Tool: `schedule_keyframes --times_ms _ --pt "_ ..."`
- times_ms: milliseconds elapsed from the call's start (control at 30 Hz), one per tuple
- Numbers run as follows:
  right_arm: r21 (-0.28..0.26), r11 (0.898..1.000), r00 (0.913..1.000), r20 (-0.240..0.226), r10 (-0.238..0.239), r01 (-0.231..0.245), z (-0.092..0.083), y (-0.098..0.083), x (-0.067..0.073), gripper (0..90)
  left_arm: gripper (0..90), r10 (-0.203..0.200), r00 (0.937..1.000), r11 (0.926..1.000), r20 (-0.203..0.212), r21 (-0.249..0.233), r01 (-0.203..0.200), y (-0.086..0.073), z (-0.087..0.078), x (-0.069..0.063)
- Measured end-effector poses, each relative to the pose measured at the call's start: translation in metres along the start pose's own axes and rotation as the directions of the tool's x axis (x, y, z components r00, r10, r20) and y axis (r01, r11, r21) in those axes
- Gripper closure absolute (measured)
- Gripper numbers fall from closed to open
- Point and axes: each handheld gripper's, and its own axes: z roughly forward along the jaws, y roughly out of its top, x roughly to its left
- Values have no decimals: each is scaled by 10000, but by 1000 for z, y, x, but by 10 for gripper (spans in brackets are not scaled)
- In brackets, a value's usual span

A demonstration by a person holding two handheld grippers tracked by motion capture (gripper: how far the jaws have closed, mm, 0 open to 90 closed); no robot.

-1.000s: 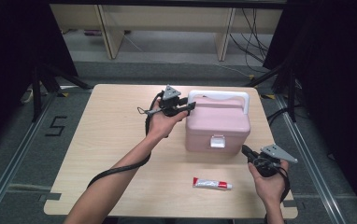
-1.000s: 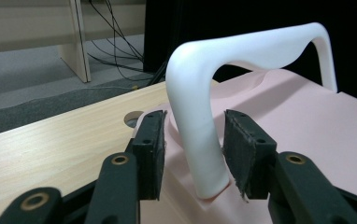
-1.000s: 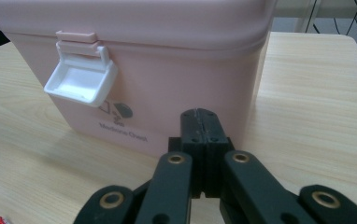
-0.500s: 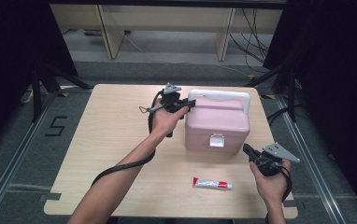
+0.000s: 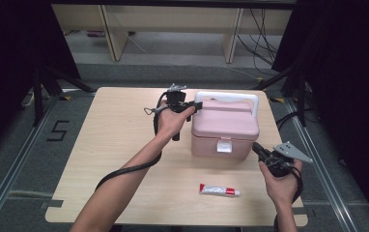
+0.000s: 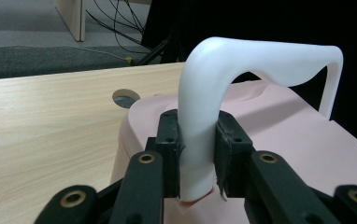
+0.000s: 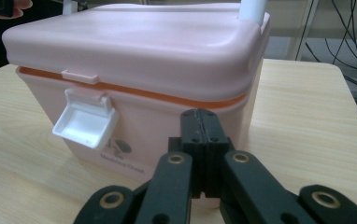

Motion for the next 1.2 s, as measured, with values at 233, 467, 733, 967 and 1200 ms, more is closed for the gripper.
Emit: schedule_keyframes --times_ms 233,467,733,967,1200 --pt "-51 10000 10000 23 -4 4 2 6 1 900 733 -46 10000 10000 36 88 46 2 0 1" --pt "7 10000 10000 -70 48 -48 6 11 3 900 733 -157 9999 9997 53 176 156 5 1 1" --pt "-186 9998 10000 -42 47 -47 8 12 4 900 733 -206 9997 9993 102 320 203 6 0 1" --pt "-383 9993 10000 -78 -43 40 9 16 5 900 734 -203 9996 9991 176 373 196 6 0 2" --pt "18 10000 10000 -88 8 -8 8 12 8 900 735 -449 9989 9972 149 602 439 9 1 2"
